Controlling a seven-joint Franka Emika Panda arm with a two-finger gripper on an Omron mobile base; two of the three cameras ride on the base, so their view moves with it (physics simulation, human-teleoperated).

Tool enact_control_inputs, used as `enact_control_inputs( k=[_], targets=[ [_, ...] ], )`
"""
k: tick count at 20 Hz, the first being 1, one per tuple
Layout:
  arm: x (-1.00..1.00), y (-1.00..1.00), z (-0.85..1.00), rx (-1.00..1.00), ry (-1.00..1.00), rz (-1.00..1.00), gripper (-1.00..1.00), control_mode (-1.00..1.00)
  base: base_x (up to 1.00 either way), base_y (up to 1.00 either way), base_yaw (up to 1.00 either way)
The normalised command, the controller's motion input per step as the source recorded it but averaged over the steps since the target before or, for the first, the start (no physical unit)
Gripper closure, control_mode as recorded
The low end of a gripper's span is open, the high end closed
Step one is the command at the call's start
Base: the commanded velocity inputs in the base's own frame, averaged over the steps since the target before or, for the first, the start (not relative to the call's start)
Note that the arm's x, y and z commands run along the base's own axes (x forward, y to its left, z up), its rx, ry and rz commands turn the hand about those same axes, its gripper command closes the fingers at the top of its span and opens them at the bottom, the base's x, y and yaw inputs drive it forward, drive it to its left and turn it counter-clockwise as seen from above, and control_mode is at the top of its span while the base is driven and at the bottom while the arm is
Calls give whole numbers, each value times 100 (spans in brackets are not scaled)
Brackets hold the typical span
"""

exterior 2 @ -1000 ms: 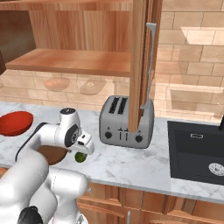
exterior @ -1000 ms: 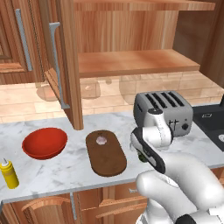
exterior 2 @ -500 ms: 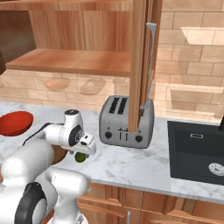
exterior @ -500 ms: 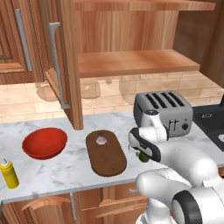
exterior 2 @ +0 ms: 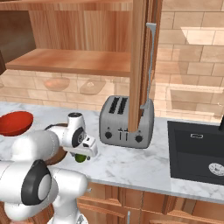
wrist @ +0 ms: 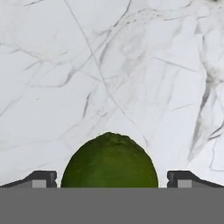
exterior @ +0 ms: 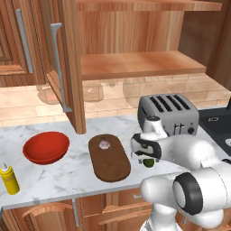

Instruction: Open the cabinet. Place the bowl and condiment on the counter. Then place the lime and garlic on the cutting board.

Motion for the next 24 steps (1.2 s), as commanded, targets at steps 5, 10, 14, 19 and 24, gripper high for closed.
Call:
enact_control_inputs(
  k=[5, 10, 14, 19, 24],
  targets=[
    [0, 0, -35, 0, 0, 0, -100, -100, 0, 0, 0],
    [-9, 0, -22, 0, 0, 0, 100, -100, 0, 0, 0],
    [-22, 0, -17, 0, 0, 0, 100, -100, 0, 0, 0],
    [-46, 0, -3, 0, 0, 0, 100, -100, 0, 0, 0],
    [-71, 0, 4, 0, -7, 0, 100, -100, 0, 0, 0]
  ],
)
